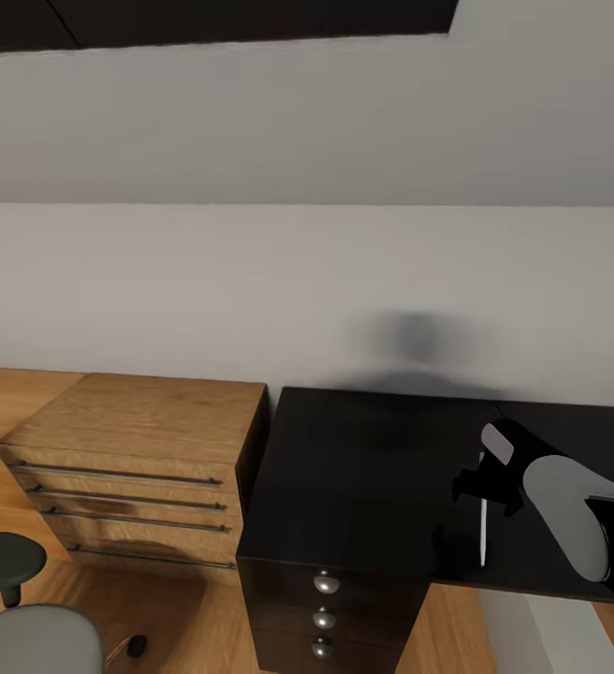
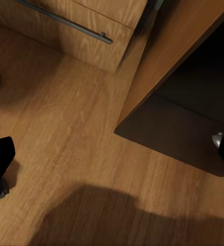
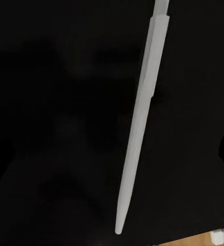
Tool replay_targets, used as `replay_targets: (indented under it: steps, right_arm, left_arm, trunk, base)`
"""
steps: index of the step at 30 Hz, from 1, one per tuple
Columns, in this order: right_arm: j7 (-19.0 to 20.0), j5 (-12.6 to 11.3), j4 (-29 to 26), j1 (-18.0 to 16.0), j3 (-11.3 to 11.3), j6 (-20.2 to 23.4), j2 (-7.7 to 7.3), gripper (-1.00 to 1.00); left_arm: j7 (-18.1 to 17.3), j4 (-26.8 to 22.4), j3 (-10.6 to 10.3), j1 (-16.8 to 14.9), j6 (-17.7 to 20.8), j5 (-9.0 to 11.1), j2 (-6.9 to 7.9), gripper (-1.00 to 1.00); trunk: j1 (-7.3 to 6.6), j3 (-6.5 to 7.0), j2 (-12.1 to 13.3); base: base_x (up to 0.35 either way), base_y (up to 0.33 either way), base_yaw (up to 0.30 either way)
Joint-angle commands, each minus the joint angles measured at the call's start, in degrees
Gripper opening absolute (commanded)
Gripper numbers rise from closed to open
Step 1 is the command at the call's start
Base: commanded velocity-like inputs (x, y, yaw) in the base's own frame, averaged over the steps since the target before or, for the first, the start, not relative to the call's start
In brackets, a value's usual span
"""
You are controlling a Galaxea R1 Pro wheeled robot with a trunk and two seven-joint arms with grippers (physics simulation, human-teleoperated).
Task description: In the bedroom, organize the workspace by keeping the computer under the desk, ensuring the monitor is on the desk, placing the keyboard on the desk next to the monitor, placing the mouse on the desk next to the keyboard, moving the folder from the swivel chair onto the desk next to the mouse, stacking the notebook on top of the folder with the pen on top of the notebook, and positioning the swivel chair next to the desk.
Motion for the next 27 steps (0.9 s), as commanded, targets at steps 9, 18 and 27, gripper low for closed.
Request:
replay_targets:
  steps: [9,18,27]
  right_arm:
    - [-0.44,-0.52,-0.08,-0.02,-0.46,0.16,-1.13,1.0]
    - [0.09,-0.58,-0.08,-0.02,-0.53,0.03,-2.96,1.0]
    - [1.93,-0.56,-0.15,-0.02,-0.55,-0.01,-3.87,1.0]
  left_arm:
    - [-0.29,0.04,-0.12,-0.03,-0.19,0.59,0.04,1.0]
    - [-0.43,0.06,-0.06,-0.03,-0.19,0.7,0.16,1.0]
    - [-0.4,0.12,-0.03,-0.03,-0.26,0.76,0.19,1.0]
  trunk:
    - [0.88,-0.78,-1.65]
    - [0.88,-0.78,-1.65]
    - [0.88,-0.78,-1.65]
  base:
    - [0.0,0.0,0.0]
    - [0.0,0.0,0.0]
    - [0.007,-0.031,0.0]
